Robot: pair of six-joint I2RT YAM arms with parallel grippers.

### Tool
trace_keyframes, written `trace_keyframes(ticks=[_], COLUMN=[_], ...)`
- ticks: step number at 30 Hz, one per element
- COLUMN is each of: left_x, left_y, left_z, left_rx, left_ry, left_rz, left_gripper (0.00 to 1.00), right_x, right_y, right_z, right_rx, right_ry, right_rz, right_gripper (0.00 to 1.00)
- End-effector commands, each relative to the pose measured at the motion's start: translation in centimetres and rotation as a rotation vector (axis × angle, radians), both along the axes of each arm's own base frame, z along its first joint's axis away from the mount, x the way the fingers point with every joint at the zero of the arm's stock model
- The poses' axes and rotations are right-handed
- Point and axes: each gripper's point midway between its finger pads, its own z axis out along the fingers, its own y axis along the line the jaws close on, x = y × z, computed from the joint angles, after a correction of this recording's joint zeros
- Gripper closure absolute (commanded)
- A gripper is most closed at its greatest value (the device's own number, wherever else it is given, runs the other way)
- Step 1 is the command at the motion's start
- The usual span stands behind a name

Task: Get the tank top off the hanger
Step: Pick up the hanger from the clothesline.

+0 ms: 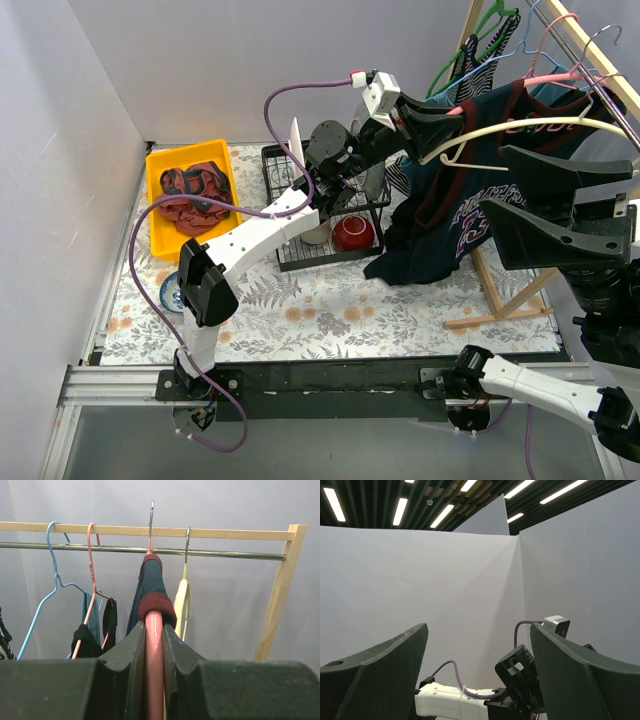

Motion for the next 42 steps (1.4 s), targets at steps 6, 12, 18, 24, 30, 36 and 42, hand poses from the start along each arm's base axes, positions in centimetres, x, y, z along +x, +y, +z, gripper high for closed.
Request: trace_keyframes(ticks=[6, 12, 18, 24, 30, 36, 42], left_x=[-4.1, -4.3, -4.6, -4.4, -4.5, -4.5, -4.6], left_y=[6.6, 7.2, 7.3, 7.9, 8.4, 8.5, 8.6], left_z=[8.4, 9.0, 9.2, 9.1, 9.0, 8.8, 7.9], left_rx=[-0.205, -0.226, -0.251, -0.257, -0.253, -0.254, -0.238], left_ry=[-0.157, -0.183, -0.196, -0.191, -0.200, -0.199, -0.196], left_rz=[0.070, 0.081, 0.065, 0.090, 0.096, 0.099, 0.107], left_gripper=[1.00, 1.00, 1.00, 1.00, 1.00, 1.00, 1.00], right_x=[0.1, 0.3, 0.4, 0.6, 0.6, 0.6, 1.1], right_y=[-0.7, -0.2, 0.2, 0.1, -0.6, -0.3, -0.8], right_z=[0.3, 0.2, 0.3, -0.1, -0.3, -0.3, -0.4], right_rx=[0.012, 0.002, -0.009, -0.012, 0.009, -0.008, 0.003], right_ry=[-0.002, 0.000, 0.003, 0.015, 0.025, 0.027, 0.052], right_rz=[-0.029, -0.024, -0.017, -0.025, -0.039, -0.035, -0.062], right_gripper=[0.09, 0.09, 0.09, 0.09, 0.09, 0.09, 0.09])
